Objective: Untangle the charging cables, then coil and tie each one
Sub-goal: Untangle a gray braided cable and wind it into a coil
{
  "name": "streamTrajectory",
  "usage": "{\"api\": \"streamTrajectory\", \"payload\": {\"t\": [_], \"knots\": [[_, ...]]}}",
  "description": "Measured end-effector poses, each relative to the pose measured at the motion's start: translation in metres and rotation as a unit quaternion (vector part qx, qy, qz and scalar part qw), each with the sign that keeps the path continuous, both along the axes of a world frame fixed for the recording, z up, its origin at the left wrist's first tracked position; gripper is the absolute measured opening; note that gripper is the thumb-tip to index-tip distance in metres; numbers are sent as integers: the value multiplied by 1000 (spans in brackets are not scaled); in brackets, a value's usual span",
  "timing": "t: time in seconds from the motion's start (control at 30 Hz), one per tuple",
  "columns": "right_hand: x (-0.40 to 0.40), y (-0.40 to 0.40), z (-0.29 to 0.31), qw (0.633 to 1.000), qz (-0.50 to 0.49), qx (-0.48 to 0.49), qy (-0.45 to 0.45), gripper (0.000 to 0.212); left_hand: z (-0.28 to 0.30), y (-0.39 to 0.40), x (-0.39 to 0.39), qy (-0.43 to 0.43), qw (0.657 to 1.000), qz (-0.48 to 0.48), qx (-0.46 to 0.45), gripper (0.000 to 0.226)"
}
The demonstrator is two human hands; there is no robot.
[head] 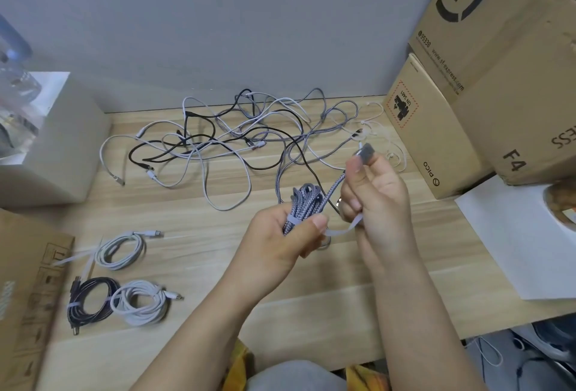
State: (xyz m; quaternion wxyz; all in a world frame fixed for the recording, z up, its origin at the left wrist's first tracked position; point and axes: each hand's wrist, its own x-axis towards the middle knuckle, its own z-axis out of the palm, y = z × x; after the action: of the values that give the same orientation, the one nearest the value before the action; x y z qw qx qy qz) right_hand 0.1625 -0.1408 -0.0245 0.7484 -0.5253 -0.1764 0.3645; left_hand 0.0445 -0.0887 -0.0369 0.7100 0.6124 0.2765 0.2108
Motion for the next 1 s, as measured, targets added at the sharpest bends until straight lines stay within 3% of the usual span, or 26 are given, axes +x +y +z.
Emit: {"api": "streamTrajectory", "payload": {"t": [0.13, 0.27, 0.37, 0.47, 0.63, 0.73, 0.83, 1.0], "knots": [[-9, 5, -11, 994, 35, -107, 6, 24, 1, 0, 2, -51, 998, 30, -13, 16], [-11, 8, -16, 988, 32, -149, 23, 12, 1, 0, -1, -65, 997, 30, -27, 30], [-13, 7, -18, 988, -9, -139, -63, 27, -4, 2, 0, -73, 995, 16, -71, 33], [-19, 2, -3, 985, 37, -97, -138, 28, -9, 6, 2, -101, 982, 21, -161, 47], [-16, -9, 21, 987, 158, 17, -20, 24, -19, 6, 6, -141, 965, 7, -221, 42], [-13, -10, 20, 986, 143, 74, 41, 33, -14, -1, 11, -149, 958, -1, -245, 45], [-14, -12, 23, 976, 118, 139, 119, 31, -3, -6, 12, -150, 958, 19, -244, 31], [-14, -11, 21, 971, 56, 148, 179, 30, 13, -11, 14, -139, 966, 45, -214, 29]]}}
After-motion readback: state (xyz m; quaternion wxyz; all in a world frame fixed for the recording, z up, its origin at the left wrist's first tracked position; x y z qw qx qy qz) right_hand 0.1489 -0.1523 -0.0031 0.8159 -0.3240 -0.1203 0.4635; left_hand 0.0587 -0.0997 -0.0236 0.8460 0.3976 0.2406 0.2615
